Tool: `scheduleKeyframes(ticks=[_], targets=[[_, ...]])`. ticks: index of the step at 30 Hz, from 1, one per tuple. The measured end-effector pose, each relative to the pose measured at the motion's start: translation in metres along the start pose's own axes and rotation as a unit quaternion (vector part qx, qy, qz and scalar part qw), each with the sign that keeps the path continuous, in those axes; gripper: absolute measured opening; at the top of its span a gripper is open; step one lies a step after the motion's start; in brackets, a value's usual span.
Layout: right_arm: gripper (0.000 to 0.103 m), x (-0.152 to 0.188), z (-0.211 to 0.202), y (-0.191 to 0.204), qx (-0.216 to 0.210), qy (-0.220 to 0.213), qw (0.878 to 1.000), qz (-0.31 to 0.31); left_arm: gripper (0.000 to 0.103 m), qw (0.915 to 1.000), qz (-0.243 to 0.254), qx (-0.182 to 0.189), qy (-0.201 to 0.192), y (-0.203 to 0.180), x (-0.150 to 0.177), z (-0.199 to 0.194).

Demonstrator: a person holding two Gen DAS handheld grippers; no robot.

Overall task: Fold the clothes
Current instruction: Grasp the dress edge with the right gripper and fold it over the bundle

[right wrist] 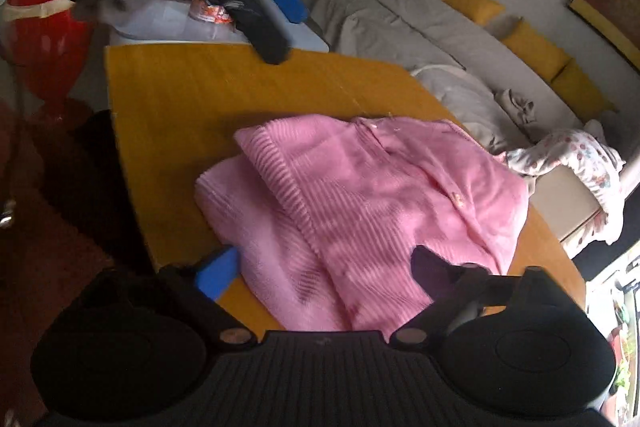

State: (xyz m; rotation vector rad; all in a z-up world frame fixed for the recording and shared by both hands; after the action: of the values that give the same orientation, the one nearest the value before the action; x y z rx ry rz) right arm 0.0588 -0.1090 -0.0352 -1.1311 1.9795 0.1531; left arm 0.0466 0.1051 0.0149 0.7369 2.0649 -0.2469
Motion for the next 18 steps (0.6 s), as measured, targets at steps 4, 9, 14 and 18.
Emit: scheduleKeyframes(ticks=[4, 9, 14, 18], targets=[[0.058, -0.007, 0.015, -0.049, -0.035, 0.025, 0.982, 0.186, 0.103, 0.9989, 0.039, 0.021, 0.012, -0.018, 0.008, 0.008], [0.058, 0.003, 0.02, -0.083, -0.071, 0.027, 0.948, 0.309, 0.103, 0.9969, 0.067, 0.025, 0.031, -0.033, 0.015, 0.033], [0.064, 0.007, 0.014, -0.084, -0.075, 0.016, 0.947, 0.312, 0.103, 0.9943, 0.092, -0.012, 0.053, -0.038, 0.014, 0.072], [0.084, 0.01, 0.002, -0.051, -0.008, -0.015, 0.987, 0.16, 0.103, 0.995, 0.067, -0.051, 0.054, -0.028, 0.006, 0.091]])
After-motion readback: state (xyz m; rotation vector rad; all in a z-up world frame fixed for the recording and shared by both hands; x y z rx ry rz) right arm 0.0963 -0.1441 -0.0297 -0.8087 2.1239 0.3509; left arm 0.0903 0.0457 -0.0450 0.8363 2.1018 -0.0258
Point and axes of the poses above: each gripper's, at about its wrist camera, not at the fingertips, and z roughly the way its jaws point, y to its left, x to its underside, the point moved 1 cm from there along z, roughly the way its jaws point, and after that the axes turned 9 degrees about z, right-handed, at the moved point
